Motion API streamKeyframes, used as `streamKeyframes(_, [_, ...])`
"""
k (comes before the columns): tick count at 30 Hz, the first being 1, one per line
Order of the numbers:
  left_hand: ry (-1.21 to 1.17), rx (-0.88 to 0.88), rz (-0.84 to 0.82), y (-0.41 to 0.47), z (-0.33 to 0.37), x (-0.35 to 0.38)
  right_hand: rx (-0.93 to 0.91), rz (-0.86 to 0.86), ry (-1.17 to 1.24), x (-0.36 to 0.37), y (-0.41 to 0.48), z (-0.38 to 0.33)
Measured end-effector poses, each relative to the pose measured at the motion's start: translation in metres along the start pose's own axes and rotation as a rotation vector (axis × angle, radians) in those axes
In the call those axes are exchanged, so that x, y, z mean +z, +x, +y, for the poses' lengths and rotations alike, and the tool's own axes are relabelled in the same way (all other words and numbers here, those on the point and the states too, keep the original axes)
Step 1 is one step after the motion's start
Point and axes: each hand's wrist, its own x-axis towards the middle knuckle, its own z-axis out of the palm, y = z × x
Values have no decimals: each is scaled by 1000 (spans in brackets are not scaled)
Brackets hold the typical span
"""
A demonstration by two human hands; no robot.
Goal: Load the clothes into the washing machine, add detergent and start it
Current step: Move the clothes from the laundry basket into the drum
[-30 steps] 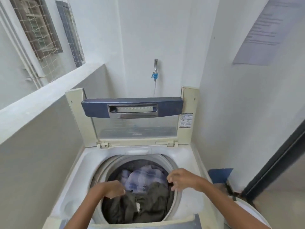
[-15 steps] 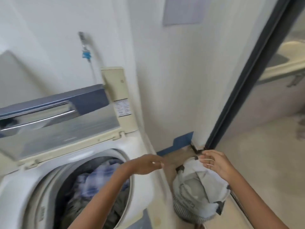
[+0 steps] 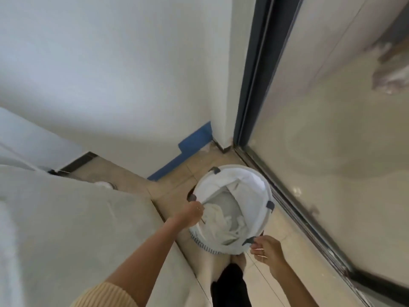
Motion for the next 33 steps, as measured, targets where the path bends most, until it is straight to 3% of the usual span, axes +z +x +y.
streamKeyframes(4, [-8,-55,-49,87,-27,69,-58,-13,-248,33,96,13])
streamKeyframes(8, [7,-178,-111,163,-61,128,-174,-186,-634,84,197,27])
streamKeyframes(10, [-94,-241,-165,187,-68,152,-221,-238,-823,103,247,39])
streamKeyframes(16, [-96,-230,-239,244,-107,230,-237,-299,-1186,136,350,92])
streamKeyframes(20, [-103,-264,-263,253,-133,247,-21,-356,-1130,141,371,141])
streamKeyframes(24, [-126,-266,-237,239,-153,244,-168,-345,-1184,135,368,159])
streamKeyframes(29, [-256,-143,-132,202,-144,219,-128,-148,-691,138,289,86])
streamKeyframes(33, [-372,-35,-76,178,-114,188,2,-237,-350,126,204,32])
